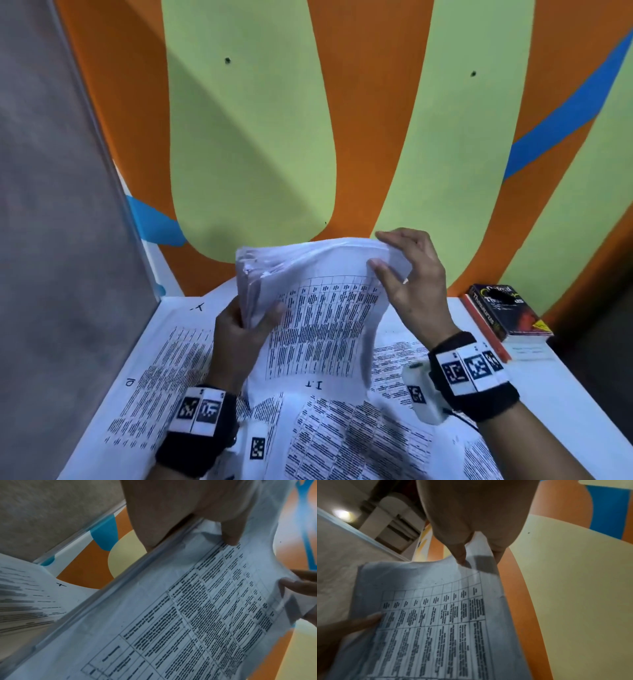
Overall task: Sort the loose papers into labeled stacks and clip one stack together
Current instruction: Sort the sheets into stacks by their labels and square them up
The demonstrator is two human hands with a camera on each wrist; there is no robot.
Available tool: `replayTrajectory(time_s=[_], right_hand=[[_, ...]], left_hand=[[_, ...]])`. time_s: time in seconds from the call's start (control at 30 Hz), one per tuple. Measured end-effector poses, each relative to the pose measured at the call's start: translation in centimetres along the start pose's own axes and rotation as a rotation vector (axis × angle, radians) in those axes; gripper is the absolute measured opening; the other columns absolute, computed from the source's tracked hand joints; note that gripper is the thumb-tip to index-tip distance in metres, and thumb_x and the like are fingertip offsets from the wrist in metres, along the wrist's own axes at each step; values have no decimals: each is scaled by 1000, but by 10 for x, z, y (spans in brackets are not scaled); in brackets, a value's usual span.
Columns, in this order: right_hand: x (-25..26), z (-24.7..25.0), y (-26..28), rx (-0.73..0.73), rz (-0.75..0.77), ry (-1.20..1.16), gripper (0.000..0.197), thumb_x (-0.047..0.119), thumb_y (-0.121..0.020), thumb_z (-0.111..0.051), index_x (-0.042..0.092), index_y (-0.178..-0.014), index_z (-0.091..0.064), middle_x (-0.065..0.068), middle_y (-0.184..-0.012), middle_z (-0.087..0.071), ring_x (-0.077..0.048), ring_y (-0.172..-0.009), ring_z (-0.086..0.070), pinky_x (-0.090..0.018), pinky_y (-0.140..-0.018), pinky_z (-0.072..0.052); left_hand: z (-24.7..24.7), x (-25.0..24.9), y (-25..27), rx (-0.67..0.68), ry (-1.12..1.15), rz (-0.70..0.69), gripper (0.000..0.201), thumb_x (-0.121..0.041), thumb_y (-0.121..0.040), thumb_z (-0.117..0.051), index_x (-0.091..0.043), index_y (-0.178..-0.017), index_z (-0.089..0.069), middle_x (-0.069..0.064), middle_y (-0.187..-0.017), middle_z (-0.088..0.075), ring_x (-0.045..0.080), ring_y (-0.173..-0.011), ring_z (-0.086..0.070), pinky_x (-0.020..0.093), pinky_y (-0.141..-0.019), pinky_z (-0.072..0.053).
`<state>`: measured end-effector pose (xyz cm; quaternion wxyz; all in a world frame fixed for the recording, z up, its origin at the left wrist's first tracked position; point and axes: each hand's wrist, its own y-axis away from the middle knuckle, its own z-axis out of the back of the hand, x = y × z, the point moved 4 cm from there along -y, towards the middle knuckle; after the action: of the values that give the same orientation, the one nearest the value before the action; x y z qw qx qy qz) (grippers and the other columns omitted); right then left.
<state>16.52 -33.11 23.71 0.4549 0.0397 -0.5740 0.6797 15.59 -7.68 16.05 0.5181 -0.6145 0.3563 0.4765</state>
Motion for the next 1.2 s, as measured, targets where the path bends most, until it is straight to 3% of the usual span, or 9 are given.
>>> replayTrajectory(time_s=[0.17, 0.27, 0.4, 0.6, 0.7, 0.77, 0.9, 1.03, 1.2], right_hand=[[-35, -25, 29, 183, -494, -380, 48, 9, -87, -64, 25, -126, -42, 1, -113, -58, -4, -103, -59, -41, -92, -51], [-28, -34, 27, 165, -446, -233, 25, 4, -92, -55, 21, -108, -48, 1, -88, -58, 10, -75, -55, -24, -77, -49], [13, -23, 0, 29, -238, -126, 21, 13, -95, -53, 4, -108, -40, 0, -64, -31, -6, -55, -33, -21, -53, -31], [6, -39, 41, 253, -447, -258, 54, 15, -96, -50, 9, -140, -19, 27, -92, -42, 15, -71, -54, 2, -65, -42], [-14, -55, 68, 285, -476, -176, 30, 6, -97, -45, 10, -127, -37, 14, -86, -53, 17, -75, -54, -6, -68, -45], [-12, -56, 65, 221, -428, -201, 19, 6, -97, -45, 13, -113, -39, 4, -79, -56, 1, -72, -55, -23, -68, -47], [-7, -60, 63, 179, -330, -229, 18, 11, -98, -43, 14, -115, -37, 9, -98, -59, 2, -86, -57, -14, -72, -45], [-57, -87, 113, 442, -490, 11, 23, 11, -94, -48, 11, -115, -39, -2, -90, -57, -6, -75, -54, -12, -62, -44], [-107, -88, 177, 986, -540, 621, 62, 49, -80, -47, 15, -130, -36, -10, -125, -44, -30, -111, -44, -47, -88, -47]], left_hand=[[-4, -3, -5, -59, -94, -72, 64, -80, -66, -48, -22, -90, -61, -2, -74, -61, -2, -63, -55, 12, -64, -44], [-14, -21, -9, -102, -147, -123, 52, -53, -88, -47, -7, -109, -59, 14, -93, -68, 14, -92, -65, 30, -75, -47], [-14, -66, -14, -200, -160, -274, 26, -26, -93, -54, -1, -95, -58, 31, -73, -57, 21, -69, -63, 44, -59, -43], [-4, -19, -9, -126, -88, -78, 26, -11, -75, -77, -18, -95, -62, -21, -83, -65, -9, -72, -62, 8, -63, -47], [-10, 7, 1, -112, -122, 49, 32, -10, -75, -76, -18, -59, -50, -13, -38, -51, 1, -36, -40, 16, -41, -35], [-11, 1, 0, -145, -116, -11, 29, -11, -76, -75, -13, -63, -50, -14, -41, -53, 0, -39, -43, 12, -44, -36], [-8, 3, -2, -133, -128, -24, 19, -20, -75, -77, -13, -81, -60, -15, -59, -61, 0, -55, -54, 14, -56, -46], [-6, 24, 7, -112, -290, 13, 47, -23, -83, -69, -21, -47, -38, -8, -30, -42, 4, -30, -41, 10, -36, -28], [17, 1, -2, -280, -382, -159, 41, -14, -83, -68, -14, -52, -41, -14, -42, -37, -9, -37, -45, 6, -38, -30]])
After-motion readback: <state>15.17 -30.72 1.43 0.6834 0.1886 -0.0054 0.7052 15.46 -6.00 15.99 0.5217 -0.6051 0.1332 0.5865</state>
